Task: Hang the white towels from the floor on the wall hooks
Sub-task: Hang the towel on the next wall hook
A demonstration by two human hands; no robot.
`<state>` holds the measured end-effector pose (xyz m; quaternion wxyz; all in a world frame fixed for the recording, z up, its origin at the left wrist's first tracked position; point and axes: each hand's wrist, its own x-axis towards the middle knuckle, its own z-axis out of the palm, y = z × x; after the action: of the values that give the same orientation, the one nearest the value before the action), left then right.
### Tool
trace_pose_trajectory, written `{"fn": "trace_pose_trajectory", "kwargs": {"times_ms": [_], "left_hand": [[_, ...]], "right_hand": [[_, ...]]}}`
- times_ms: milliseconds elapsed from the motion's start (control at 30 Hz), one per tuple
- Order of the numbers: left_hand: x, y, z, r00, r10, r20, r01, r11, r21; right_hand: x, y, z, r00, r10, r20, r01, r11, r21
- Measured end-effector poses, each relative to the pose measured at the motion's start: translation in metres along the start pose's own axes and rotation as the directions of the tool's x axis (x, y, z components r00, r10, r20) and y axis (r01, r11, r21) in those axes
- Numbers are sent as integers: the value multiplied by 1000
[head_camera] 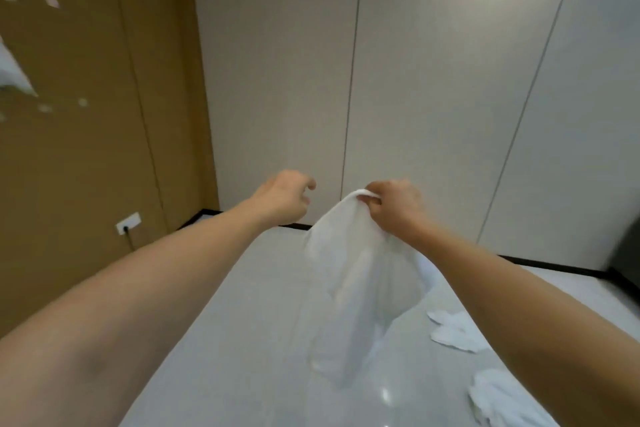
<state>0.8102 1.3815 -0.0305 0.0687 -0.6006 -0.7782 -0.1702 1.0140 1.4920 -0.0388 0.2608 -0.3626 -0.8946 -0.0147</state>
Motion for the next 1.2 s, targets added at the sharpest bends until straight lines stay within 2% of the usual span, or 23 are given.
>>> {"fn": "trace_pose_trajectory", "kwargs": {"times_ms": [233,367,567,667,800,900,1033,1200], "left_hand": [[-15,-180,-51,962,-246,-115,254,965,60],[-2,-263,-70,916,-354,-189,371,926,66],[60,-360,-97,862,-424,-278,478,862,167],[106,-406,-118,851,-443,-283,508,831,228],[160,-464,-136,811,-477,-338,551,817,169],[193,-501,-132,821,-490,-292,553,809,198],[239,-554,-124,803,-518,-294,582,789,198],[302,-637,-118,813,-477,-334,541,832,127]], "right_hand": [[125,-153,82,959,-282,25,279,957,81],[196,-222,128,930,-367,-9,364,917,166],[330,-303,194,898,-438,-47,426,837,343],[397,-340,218,885,-461,-62,446,805,392],[473,-382,248,856,-511,-81,490,750,444],[520,-407,273,849,-522,-81,495,734,465],[578,-442,310,845,-528,-88,498,716,490],[662,-487,357,819,-563,-110,535,679,503]]}}
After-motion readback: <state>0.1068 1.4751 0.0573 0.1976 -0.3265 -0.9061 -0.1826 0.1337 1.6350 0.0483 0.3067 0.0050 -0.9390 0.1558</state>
